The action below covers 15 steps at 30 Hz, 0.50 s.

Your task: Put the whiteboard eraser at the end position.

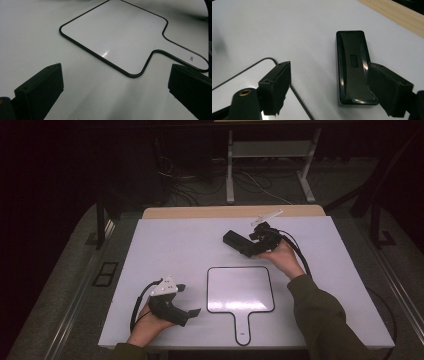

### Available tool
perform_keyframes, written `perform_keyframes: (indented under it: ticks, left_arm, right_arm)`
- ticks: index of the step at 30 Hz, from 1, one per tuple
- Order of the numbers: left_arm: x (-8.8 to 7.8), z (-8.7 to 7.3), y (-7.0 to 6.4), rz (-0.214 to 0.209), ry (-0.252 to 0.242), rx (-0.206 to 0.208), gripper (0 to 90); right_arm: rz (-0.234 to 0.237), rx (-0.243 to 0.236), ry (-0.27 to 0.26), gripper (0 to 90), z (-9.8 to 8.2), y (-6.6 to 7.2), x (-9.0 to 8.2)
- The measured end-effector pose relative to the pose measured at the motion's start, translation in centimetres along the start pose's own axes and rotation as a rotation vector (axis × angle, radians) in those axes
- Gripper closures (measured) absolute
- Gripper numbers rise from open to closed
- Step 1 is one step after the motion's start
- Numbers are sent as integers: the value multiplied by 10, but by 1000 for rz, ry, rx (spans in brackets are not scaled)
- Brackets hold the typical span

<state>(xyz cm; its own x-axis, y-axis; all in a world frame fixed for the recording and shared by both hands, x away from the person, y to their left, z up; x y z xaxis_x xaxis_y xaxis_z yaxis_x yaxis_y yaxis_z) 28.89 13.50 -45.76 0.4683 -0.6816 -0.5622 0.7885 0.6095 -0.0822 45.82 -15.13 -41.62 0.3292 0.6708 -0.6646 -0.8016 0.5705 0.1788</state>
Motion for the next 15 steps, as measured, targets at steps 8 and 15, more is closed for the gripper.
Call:
perform_keyframes:
  ticks: [8,15]
  left_arm:
    - [0,0,0,-1,0,1,0]
    - [0,0,0,-1,-1,1,0]
  right_arm:
    - [6,-23,-31,189,-12,6,-13]
    - [-7,-57,-50,147,-23,18,-23]
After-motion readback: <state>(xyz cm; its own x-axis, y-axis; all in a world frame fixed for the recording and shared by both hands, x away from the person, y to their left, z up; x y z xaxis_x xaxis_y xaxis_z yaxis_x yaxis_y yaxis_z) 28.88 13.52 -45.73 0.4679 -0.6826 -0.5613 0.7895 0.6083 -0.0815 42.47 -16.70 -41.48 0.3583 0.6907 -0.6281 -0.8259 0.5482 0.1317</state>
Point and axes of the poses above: each handheld gripper's, and its own axes: x roughly forward along the jaws, z roughly out of its top, y roughly to its left, the point moved 4 cm from there along x, roughly forward along the jaws, and after that the axes turned 6 degrees about z, right-handed, at the moved point
